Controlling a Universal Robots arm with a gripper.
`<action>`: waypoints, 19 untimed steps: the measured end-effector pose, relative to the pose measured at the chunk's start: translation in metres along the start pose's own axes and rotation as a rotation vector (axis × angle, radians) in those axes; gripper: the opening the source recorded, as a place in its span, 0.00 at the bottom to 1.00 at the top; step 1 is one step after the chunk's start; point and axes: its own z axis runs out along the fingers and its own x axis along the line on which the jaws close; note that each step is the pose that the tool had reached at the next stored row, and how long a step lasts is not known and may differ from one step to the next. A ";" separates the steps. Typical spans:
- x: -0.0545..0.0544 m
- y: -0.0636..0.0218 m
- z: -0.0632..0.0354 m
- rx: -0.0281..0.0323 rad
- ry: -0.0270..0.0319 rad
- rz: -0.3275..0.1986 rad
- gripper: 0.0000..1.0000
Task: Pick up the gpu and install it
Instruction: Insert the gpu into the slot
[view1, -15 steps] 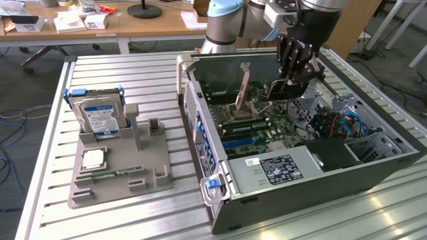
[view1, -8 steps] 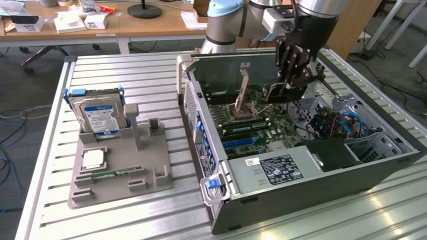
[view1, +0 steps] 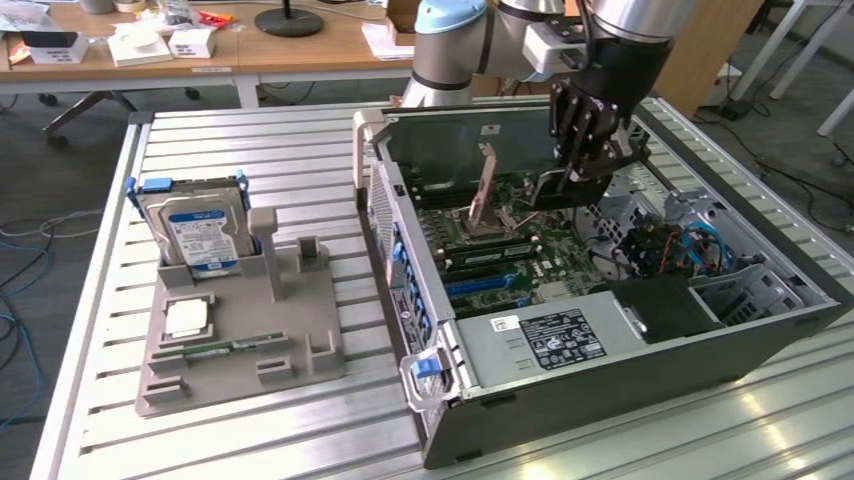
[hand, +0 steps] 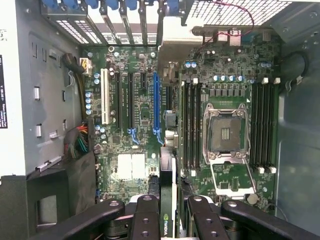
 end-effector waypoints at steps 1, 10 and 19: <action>0.000 0.0000 0.0001 0.0000 0.0000 0.000 0.27; 0.000 0.0029 0.0011 0.0001 -0.0001 0.000 0.27; 0.000 0.0031 0.0105 0.0001 -0.0001 0.000 0.27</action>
